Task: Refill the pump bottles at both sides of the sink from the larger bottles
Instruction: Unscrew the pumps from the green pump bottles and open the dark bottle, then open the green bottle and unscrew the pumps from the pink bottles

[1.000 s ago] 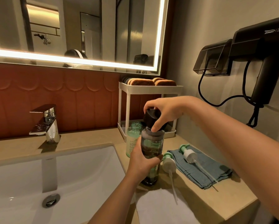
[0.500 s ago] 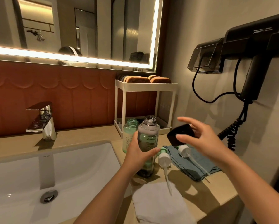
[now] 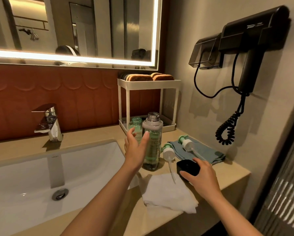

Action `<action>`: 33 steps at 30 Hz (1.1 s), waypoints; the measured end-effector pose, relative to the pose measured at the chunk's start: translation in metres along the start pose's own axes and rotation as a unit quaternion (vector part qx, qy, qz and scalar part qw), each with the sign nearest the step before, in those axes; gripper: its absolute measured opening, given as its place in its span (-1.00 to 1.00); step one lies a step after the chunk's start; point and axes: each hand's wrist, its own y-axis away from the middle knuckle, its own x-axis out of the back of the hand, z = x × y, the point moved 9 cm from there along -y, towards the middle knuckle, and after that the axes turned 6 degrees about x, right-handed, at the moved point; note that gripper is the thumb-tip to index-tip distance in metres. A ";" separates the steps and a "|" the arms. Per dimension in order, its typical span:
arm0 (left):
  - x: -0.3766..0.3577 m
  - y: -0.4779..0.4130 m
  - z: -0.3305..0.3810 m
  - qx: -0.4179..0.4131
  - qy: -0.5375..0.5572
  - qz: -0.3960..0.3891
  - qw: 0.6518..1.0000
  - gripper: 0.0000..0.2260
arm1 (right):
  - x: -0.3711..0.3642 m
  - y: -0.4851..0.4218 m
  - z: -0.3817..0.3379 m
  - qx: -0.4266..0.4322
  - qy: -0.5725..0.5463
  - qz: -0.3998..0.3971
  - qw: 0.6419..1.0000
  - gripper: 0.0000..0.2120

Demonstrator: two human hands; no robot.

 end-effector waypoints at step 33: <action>0.377 0.215 -0.054 0.046 -0.231 0.042 0.971 -0.87 | -0.191 0.201 -0.357 0.398 -0.135 -0.334 0.843 -0.91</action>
